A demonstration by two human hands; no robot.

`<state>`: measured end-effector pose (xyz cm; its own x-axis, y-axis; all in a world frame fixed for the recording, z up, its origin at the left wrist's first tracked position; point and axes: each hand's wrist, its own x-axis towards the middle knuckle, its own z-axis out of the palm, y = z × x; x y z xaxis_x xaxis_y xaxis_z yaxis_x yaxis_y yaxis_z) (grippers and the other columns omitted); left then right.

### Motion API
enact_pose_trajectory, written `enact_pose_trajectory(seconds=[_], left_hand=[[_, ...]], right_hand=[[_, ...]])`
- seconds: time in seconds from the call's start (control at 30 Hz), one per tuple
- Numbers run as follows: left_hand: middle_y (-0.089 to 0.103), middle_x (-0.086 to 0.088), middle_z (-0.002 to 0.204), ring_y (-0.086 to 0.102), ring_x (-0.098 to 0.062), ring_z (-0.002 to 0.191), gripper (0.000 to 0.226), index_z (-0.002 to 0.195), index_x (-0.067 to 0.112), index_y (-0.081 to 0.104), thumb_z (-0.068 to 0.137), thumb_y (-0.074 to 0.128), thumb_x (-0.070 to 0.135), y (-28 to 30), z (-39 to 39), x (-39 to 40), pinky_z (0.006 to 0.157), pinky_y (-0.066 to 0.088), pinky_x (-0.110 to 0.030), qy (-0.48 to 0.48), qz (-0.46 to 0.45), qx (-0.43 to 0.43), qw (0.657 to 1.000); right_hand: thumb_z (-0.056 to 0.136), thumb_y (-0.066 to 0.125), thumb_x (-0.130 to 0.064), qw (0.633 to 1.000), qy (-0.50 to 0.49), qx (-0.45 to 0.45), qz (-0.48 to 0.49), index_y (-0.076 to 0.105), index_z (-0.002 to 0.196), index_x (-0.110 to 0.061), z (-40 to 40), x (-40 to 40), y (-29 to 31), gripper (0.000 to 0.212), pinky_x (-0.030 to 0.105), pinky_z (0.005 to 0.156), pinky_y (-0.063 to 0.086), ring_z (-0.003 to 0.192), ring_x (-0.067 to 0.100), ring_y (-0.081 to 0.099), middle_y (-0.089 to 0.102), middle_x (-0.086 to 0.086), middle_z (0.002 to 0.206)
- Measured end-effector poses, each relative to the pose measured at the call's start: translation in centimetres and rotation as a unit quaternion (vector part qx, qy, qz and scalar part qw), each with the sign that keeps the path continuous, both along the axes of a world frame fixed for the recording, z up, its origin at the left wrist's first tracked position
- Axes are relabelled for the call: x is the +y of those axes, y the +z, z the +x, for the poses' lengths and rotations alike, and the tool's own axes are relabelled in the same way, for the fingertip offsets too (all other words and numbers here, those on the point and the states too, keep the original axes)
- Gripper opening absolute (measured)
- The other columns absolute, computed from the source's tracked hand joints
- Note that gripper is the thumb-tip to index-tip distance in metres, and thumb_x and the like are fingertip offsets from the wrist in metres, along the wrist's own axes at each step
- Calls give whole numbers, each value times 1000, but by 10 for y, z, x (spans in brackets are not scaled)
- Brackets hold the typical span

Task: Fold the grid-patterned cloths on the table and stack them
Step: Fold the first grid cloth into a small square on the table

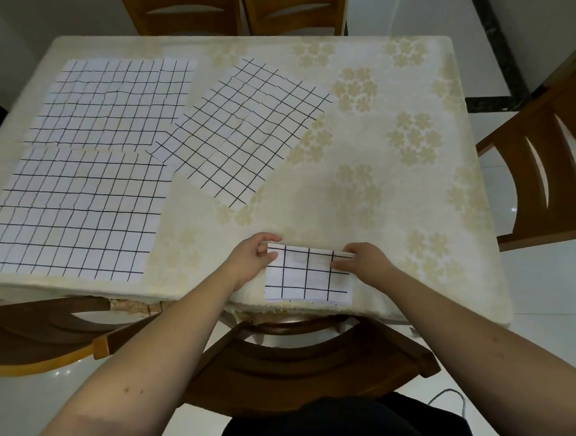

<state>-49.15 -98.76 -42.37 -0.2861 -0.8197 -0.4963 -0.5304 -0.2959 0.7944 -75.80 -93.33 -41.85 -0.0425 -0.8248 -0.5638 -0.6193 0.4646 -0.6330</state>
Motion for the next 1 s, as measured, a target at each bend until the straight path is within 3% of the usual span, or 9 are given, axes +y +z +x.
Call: enact_pose_trajectory(seconds=[0.07,0.17,0.3,0.43,0.57,0.7,0.87,0.93,1.0], left_hand=[[40,9,64,47,-4,63,24,115,24,65,95,61,11,-3,0,4,63,40,-12,40,32,8,999],[58,2,83,60,-13,83,21,114,22,66,95,62,15,-2,-2,10,73,53,-26,119,98,72,985],[67,-5,90,58,-15,63,20,114,16,65,96,61,22,6,-2,16,52,41,-28,190,144,122,963],[61,1,131,52,-22,122,46,125,25,62,85,68,48,16,1,16,105,40,-50,217,164,157,949],[59,3,136,51,-22,130,68,139,16,50,85,66,55,52,-1,35,110,36,-47,181,165,171,954],[46,23,99,43,-9,116,45,141,16,46,99,56,27,89,-4,51,91,33,-29,94,136,129,978],[66,14,119,56,-13,122,32,127,27,58,95,60,33,121,-3,58,92,45,-31,3,103,127,987],[68,14,120,61,-6,114,31,125,31,59,95,60,35,129,-5,65,99,47,-36,-30,90,133,986],[70,16,114,65,3,102,26,124,30,60,99,56,29,138,-11,74,88,50,-29,-56,89,144,984]], right_hand=[[85,73,-31,995,-68,-79,5,66,91,-1,-2,7,3,31,27,61,39,70,17,54,60,8,79],[87,71,-29,967,-170,-189,25,71,103,-17,3,15,8,21,41,85,56,92,22,69,74,3,99],[95,63,-24,919,-250,-298,62,68,111,-15,15,26,22,20,49,93,54,99,28,71,75,8,105],[96,61,-20,912,-271,-305,50,66,117,-9,29,34,35,25,50,90,56,98,30,71,75,12,105],[94,63,-21,908,-293,-298,8,68,115,-13,35,44,51,23,51,88,57,95,28,72,76,8,104],[91,67,-22,904,-306,-298,-18,70,110,-16,37,62,72,20,56,91,54,99,29,71,75,8,105],[88,68,-6,891,-320,-319,-47,65,119,-11,35,94,117,32,47,85,58,98,26,72,74,10,109],[88,68,-4,888,-332,-313,-58,65,119,-12,31,111,132,32,47,84,59,97,26,73,75,8,108],[88,66,-2,880,-351,-313,-69,66,117,-12,27,128,146,31,44,79,61,94,27,73,75,8,106]])
